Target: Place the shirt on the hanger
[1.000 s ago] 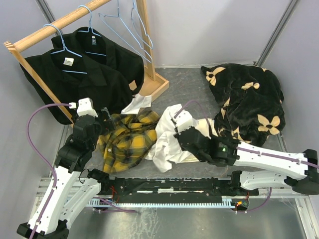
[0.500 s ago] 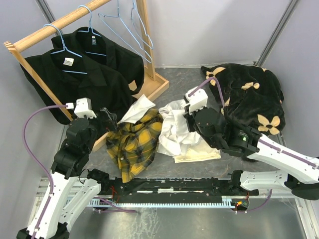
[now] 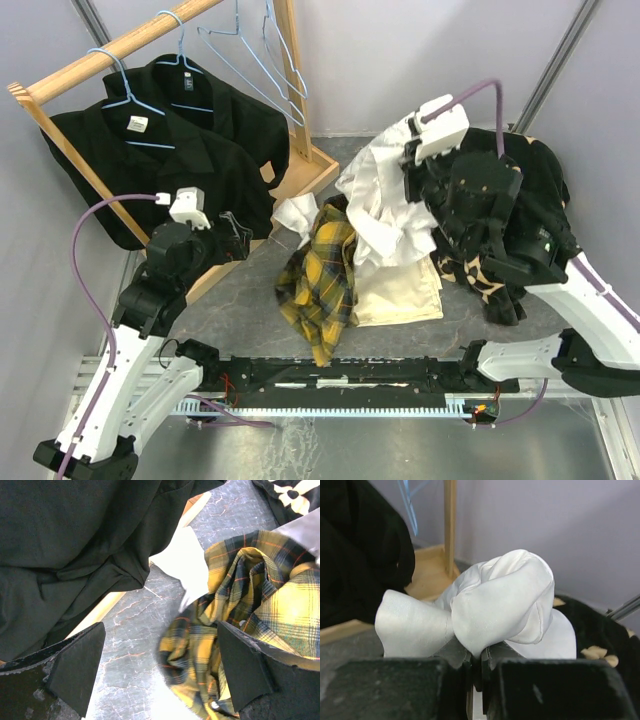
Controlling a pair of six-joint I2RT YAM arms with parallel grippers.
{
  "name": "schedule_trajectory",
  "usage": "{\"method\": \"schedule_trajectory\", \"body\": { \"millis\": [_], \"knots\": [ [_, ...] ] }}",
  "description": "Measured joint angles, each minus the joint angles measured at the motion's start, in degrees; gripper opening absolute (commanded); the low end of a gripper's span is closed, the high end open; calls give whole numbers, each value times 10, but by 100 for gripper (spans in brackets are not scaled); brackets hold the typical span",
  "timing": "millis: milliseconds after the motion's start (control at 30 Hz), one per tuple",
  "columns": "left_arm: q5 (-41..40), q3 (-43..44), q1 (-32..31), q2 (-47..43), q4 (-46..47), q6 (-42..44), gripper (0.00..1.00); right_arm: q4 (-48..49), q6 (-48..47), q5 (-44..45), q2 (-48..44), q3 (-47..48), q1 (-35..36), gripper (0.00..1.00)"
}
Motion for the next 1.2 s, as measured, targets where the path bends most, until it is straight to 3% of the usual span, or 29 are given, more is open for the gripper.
{"method": "schedule_trajectory", "body": {
  "millis": [500, 833, 1200],
  "knots": [
    [10, 0, 0, -18, -2, 0, 100, -21, -124, -18, 228, 397, -72, 0],
    [10, 0, 0, -29, -19, 0, 100, 7, -137, -43, 256, 472, -166, 0],
    [-2, 0, 0, -43, -43, 0, 100, 15, -44, -198, 363, 502, -332, 0]
  ]
}}
